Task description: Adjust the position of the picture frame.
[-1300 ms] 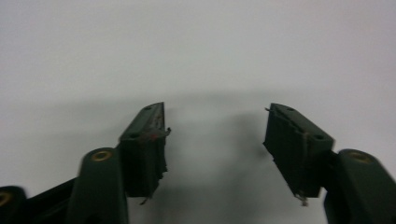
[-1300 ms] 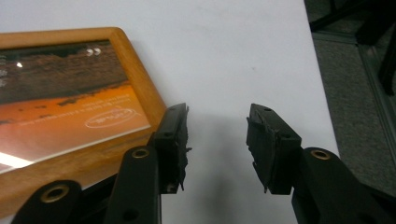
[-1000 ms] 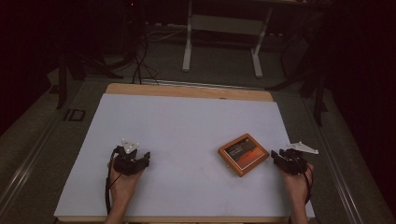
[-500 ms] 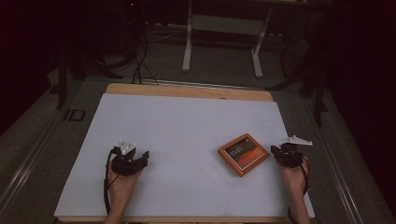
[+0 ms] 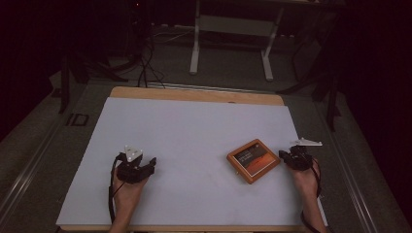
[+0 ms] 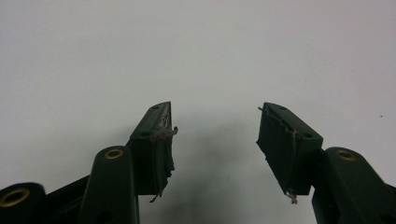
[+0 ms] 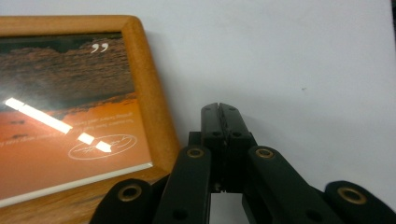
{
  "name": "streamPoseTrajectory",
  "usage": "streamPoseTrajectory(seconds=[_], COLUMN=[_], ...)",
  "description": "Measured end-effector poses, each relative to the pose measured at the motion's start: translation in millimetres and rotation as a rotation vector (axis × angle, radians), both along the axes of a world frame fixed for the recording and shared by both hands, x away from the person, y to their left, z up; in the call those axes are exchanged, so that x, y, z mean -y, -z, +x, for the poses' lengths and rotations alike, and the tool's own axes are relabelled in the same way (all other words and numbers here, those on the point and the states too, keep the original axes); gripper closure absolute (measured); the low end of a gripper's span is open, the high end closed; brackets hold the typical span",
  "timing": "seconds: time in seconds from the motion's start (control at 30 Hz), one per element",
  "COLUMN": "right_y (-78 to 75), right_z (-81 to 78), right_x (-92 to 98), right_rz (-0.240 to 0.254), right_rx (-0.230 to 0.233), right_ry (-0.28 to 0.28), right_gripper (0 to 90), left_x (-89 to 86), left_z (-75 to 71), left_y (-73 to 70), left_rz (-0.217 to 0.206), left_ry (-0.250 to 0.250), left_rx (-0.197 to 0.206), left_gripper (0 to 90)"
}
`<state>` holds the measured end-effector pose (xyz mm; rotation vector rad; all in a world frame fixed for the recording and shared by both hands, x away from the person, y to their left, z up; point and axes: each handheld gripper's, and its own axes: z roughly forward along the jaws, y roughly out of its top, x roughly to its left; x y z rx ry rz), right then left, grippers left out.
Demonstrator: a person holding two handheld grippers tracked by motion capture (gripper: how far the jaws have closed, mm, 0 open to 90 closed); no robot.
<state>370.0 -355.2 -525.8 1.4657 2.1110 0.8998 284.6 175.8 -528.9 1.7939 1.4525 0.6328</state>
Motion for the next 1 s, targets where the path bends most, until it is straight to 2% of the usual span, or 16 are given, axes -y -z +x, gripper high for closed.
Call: streamPoseTrajectory(seconds=[0.17,0.23,0.43,0.6,0.8,0.87,0.97,1.0], right_y=[3.6,3.8,2.6,4.4,3.3,2.1,0.3,0.3], right_z=[-2.0,-3.0,-8.5,-18.3,-34.0,-43.2,-49.8,-49.8], right_x=[-2.0,-0.3,0.4,-0.4,-8.4,-14.9,-21.3,-21.3], right_rz=[-0.011,0.01,0.013,0.049,0.033,0.009,-0.019,-0.019], right_rx=[-0.005,-0.012,-0.033,-0.038,-0.045,-0.051,-0.061,-0.061], right_ry=[-0.022,-0.021,-0.06,-0.077,-0.109,-0.142,-0.193,-0.193], right_gripper=[90.0,90.0,90.0,90.0,90.0,90.0,90.0,90.0], left_x=[0.6,0.4,1.1,3.6,8.0,10.7,14.8,14.8], left_z=[-0.2,-0.2,-0.5,-1.1,-4.0,-6.2,-9.2,-9.2], left_y=[-0.2,-0.2,-0.3,-0.4,-1.5,-2.9,-4.3,-4.3], left_rz=[0.0,-0.001,0.0,0.003,0.001,0.001,0.007,0.007], left_ry=[0.005,0.004,0.004,0.009,0.03,0.046,0.07,0.07], left_rx=[0.007,0.007,0.007,0.007,0.009,0.01,0.015,0.015], left_gripper=[44.9,44.9,44.9,44.9,44.9,44.9,45.4,45.5])
